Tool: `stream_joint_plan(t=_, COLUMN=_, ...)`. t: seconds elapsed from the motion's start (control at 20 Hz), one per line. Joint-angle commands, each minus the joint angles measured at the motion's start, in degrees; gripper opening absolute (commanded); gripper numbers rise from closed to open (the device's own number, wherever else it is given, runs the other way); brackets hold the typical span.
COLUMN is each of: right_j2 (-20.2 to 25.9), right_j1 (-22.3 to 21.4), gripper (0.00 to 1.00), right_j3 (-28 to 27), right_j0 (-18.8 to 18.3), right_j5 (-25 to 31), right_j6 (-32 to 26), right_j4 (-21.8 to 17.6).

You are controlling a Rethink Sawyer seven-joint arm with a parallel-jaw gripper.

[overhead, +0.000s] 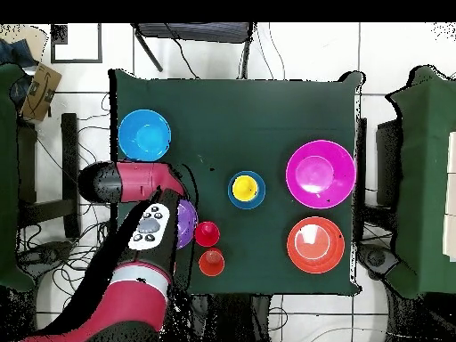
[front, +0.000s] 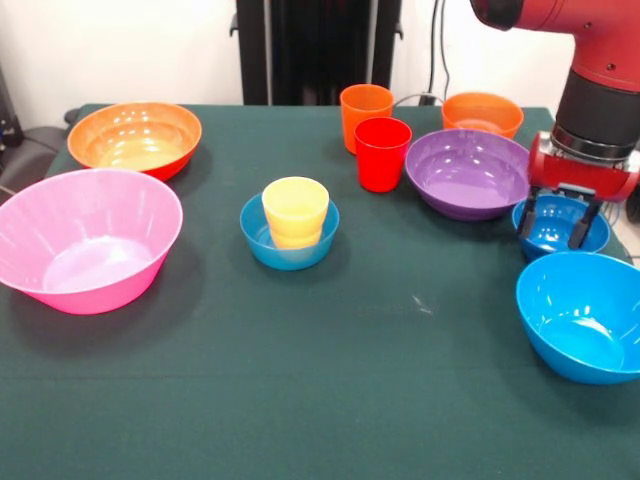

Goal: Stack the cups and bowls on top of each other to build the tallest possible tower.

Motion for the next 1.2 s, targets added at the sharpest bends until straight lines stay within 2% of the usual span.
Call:
stream_joint_plan(t=0.05, right_j2=3.56, right_j1=3.4, gripper=1.0, right_j3=2.45, right_j0=1.89, right_j5=-3.05, right_j6=10.45, right_j4=0.5)
stream_joint_plan(t=0.55, right_j2=4.58, right_j1=5.11, gripper=1.0, right_j3=5.08, right_j0=1.17, right_j5=-5.15, right_j6=8.49, right_j4=-0.51)
stream_joint_plan(t=0.9, right_j2=6.02, right_j1=4.04, gripper=1.0, right_j3=10.43, right_j0=0.47, right_j5=-8.48, right_j6=6.96, right_j4=-1.93)
stream_joint_plan(t=1.2, right_j2=6.87, right_j1=2.82, gripper=1.0, right_j3=11.34, right_j0=0.43, right_j5=-8.52, right_j6=6.26, right_j4=-1.48)
